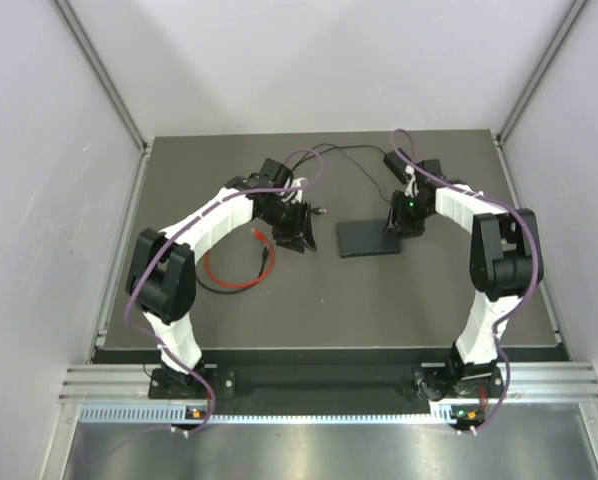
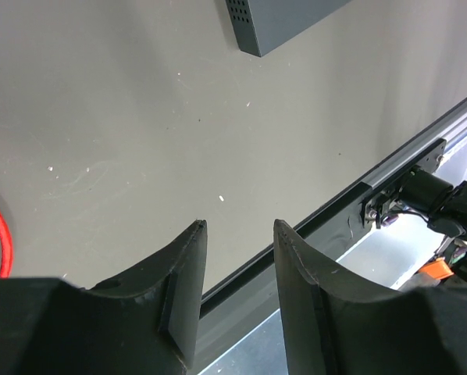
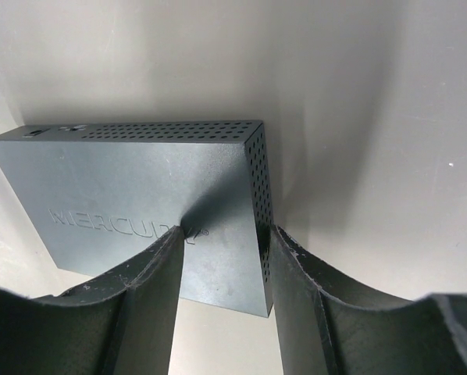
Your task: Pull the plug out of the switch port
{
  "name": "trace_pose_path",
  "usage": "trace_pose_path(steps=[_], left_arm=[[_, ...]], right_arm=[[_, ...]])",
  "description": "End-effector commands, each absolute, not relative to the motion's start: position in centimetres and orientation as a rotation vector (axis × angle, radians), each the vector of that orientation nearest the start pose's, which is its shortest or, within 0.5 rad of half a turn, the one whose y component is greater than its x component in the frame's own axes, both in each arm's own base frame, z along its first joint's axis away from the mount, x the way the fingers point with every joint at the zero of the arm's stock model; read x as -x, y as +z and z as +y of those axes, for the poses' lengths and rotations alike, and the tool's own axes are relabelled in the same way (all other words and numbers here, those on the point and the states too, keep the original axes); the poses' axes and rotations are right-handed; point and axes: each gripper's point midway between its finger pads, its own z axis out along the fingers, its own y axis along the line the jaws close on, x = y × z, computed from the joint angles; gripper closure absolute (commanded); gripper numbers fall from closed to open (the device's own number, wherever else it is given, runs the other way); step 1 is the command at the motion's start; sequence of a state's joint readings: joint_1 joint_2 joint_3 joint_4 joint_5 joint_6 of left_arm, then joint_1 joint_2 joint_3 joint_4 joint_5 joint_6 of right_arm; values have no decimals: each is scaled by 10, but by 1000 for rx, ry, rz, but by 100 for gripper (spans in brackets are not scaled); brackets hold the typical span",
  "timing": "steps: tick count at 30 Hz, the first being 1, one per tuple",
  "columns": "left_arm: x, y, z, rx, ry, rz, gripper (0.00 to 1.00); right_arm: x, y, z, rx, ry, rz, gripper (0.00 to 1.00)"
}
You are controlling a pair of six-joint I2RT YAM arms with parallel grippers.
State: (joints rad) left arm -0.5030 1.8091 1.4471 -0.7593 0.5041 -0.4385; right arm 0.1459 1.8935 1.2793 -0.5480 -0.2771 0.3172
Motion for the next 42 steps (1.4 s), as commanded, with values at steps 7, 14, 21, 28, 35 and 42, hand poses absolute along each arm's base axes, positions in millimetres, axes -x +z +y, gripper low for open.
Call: trace_pose_path(steps=[7, 14, 21, 28, 35, 42], left_arm=[[-302, 149, -278, -307, -961, 2718, 55], [-301, 148, -274, -330, -939, 2711, 46], [-288, 138, -251, -339, -842, 2718, 1], [-271, 134, -235, -215, -812, 2705, 1], [-262, 142, -236, -6, -909, 2695, 1], [-237, 127, -246, 198, -1126, 2671, 1]], right_arm=[[-377, 65, 100, -180, 315, 2722, 48], [-360, 112, 77, -134, 173, 2666, 7], [-303, 105, 90, -244, 327, 2684, 0], [-269, 115, 102, -280, 458, 2584, 0], [-243, 107, 108, -278, 538, 2600, 0], [-209, 91, 118, -394, 716, 2477, 0]])
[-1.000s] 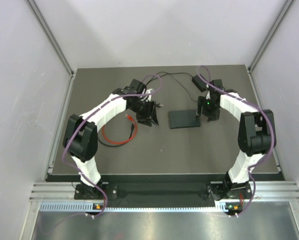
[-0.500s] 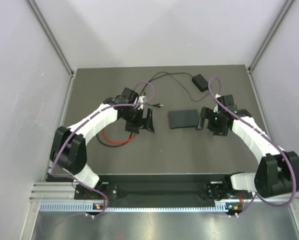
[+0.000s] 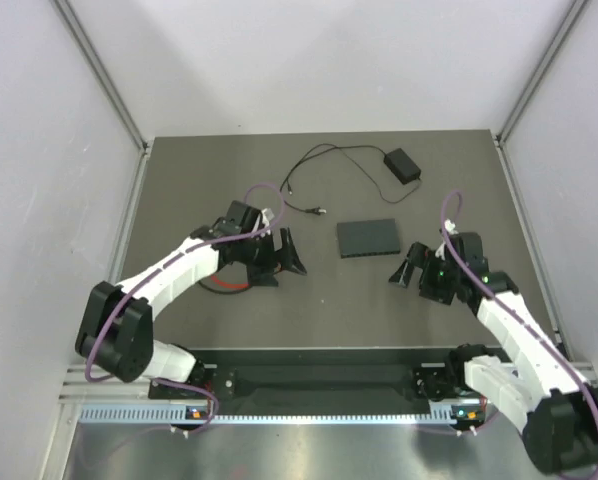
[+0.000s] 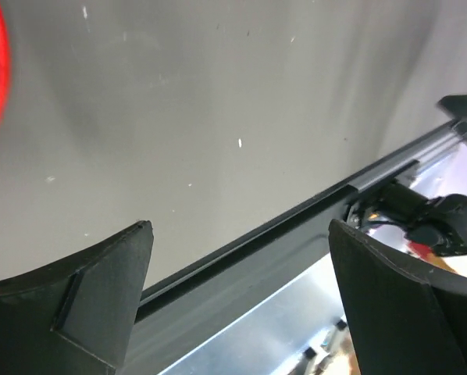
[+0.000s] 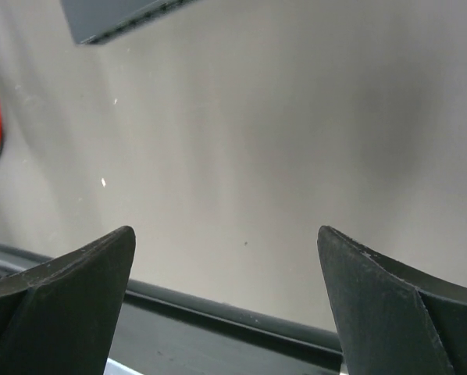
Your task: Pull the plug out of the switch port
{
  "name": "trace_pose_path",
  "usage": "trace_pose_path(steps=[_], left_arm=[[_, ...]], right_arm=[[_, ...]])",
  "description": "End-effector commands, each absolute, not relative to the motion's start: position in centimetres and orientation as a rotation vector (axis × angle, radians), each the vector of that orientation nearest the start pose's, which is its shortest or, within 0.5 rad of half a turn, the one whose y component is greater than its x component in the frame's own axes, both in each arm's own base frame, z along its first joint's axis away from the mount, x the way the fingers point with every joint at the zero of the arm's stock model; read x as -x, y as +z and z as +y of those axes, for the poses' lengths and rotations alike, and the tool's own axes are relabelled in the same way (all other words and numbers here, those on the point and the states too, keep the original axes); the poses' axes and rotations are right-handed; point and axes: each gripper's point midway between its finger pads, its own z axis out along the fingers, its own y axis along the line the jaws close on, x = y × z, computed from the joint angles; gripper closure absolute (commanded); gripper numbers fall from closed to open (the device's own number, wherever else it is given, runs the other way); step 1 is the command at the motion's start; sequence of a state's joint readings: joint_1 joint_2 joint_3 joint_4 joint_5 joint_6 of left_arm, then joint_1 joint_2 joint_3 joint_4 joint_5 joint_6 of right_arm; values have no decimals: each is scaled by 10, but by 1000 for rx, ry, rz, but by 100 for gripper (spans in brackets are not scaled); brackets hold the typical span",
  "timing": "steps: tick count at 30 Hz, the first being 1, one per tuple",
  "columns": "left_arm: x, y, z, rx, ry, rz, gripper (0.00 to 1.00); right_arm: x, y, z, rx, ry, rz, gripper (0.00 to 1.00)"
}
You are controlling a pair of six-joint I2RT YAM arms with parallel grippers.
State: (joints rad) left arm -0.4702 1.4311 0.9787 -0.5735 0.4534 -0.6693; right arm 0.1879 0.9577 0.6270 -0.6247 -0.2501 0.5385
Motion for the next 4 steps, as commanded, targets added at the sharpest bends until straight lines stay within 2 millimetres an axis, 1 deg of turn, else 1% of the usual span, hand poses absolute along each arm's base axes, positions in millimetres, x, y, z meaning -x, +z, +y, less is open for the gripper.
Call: trace_pose_path(steps=[1, 2, 3, 4], left_arm=[[-235, 127, -248, 219, -1158, 2648, 1], [-225, 120, -246, 298, -1200, 2646, 1], [-233, 132, -253, 277, -1281, 2537, 1], [-233, 136, -255, 292, -1323, 2487, 1]], right_arm=[[-208, 94, 117, -421, 731, 2419, 0], [-211, 95, 119, -459, 763, 2375, 0], [-205, 89, 122, -440, 795, 2374, 0], [-199, 99, 132, -380, 889, 2347, 0]])
